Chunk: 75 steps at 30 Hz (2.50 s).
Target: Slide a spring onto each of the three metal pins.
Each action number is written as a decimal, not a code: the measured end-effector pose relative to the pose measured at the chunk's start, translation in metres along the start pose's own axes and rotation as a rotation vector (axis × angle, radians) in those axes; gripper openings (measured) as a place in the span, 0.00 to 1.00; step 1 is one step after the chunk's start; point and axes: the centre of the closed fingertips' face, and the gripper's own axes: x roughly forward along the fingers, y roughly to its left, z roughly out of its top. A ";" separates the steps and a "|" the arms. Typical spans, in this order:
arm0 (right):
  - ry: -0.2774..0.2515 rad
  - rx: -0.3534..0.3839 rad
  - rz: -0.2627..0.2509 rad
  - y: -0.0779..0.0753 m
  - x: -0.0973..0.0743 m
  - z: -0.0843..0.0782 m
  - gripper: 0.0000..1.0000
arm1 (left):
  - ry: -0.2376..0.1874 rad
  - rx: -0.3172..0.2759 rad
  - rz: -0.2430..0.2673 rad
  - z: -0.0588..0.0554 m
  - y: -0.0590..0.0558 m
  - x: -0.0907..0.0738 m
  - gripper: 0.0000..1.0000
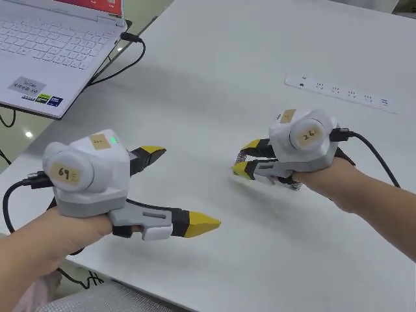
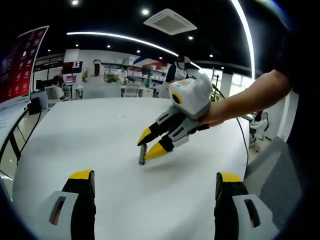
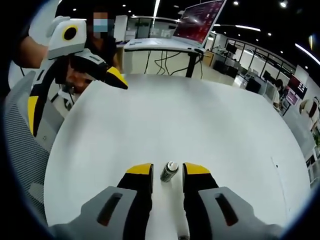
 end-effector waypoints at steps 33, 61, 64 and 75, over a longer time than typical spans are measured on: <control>-0.178 0.152 -0.056 0.025 -0.086 -0.008 0.45 | 0.010 0.084 -0.076 0.026 -0.025 0.018 0.98; -0.311 0.421 -0.271 0.032 -0.197 -0.083 0.97 | 0.002 0.091 -0.131 0.029 -0.043 0.018 0.98; -0.289 0.426 -0.298 0.032 -0.206 -0.093 0.99 | 0.018 0.104 -0.115 0.025 -0.040 0.016 0.98; -0.266 0.443 -0.364 0.034 -0.238 -0.115 0.99 | -0.006 0.085 -0.078 0.032 -0.030 0.007 0.98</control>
